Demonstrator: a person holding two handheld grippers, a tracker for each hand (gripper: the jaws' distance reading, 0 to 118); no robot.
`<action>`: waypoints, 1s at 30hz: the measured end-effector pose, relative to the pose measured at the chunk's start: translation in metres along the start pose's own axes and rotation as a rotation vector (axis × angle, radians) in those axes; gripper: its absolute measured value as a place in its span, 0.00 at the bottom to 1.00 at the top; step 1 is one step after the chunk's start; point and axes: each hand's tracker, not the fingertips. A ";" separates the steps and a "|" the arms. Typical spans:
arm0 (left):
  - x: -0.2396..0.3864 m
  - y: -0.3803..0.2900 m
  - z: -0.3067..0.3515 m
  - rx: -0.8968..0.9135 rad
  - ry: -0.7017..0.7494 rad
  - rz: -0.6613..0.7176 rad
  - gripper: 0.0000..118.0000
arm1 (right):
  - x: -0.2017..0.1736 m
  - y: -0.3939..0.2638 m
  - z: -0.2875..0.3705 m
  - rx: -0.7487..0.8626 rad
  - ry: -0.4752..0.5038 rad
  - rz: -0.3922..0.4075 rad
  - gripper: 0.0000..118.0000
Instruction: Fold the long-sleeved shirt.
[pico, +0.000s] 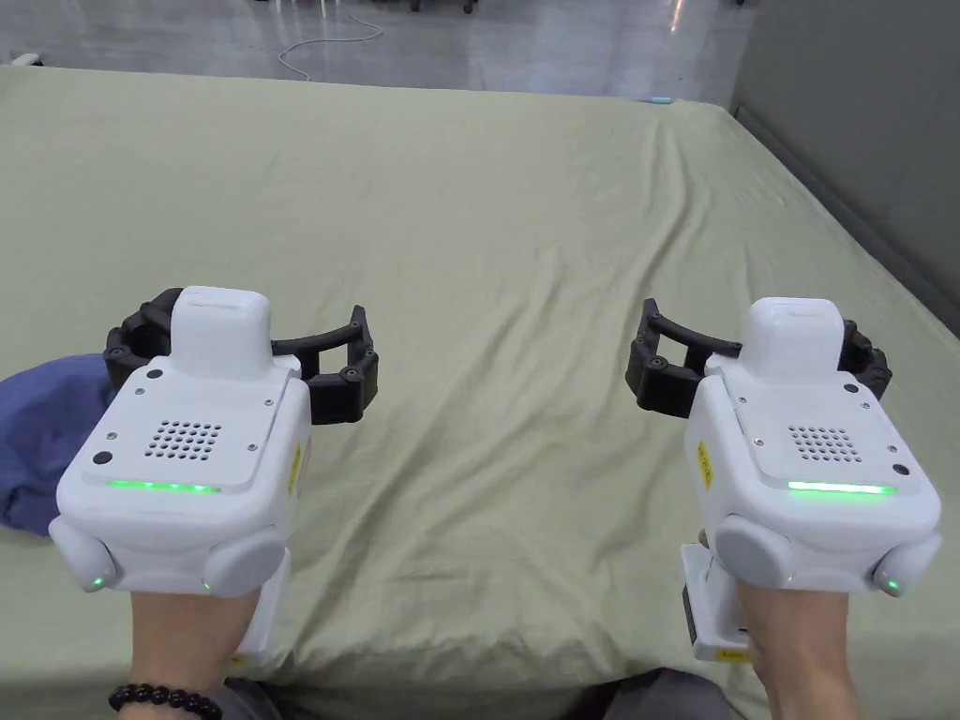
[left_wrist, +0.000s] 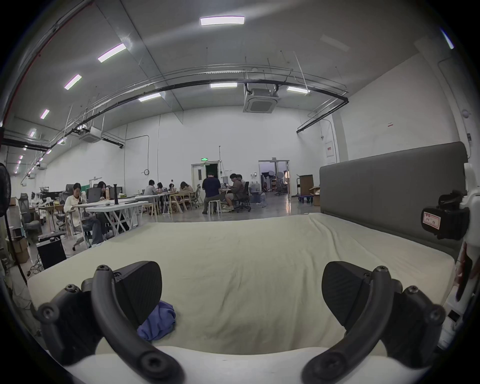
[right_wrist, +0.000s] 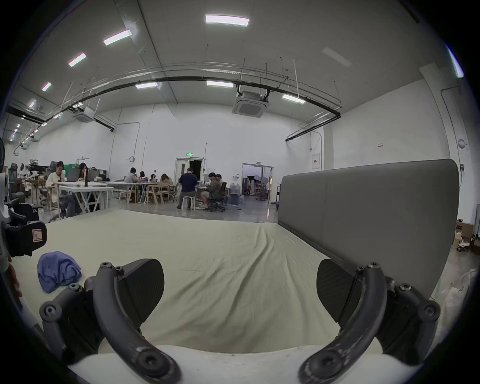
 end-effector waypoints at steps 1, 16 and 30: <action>0.000 0.000 0.000 -0.003 0.001 -0.007 1.00 | 0.000 0.000 0.000 0.002 -0.003 -0.002 0.99; 0.005 0.004 0.006 0.006 0.012 -0.018 0.00 | 0.008 0.007 0.005 -0.050 -0.025 -0.028 0.00; -0.077 0.002 0.035 -0.026 0.306 -0.023 0.00 | -0.111 0.013 -0.017 -0.026 0.248 -0.027 0.00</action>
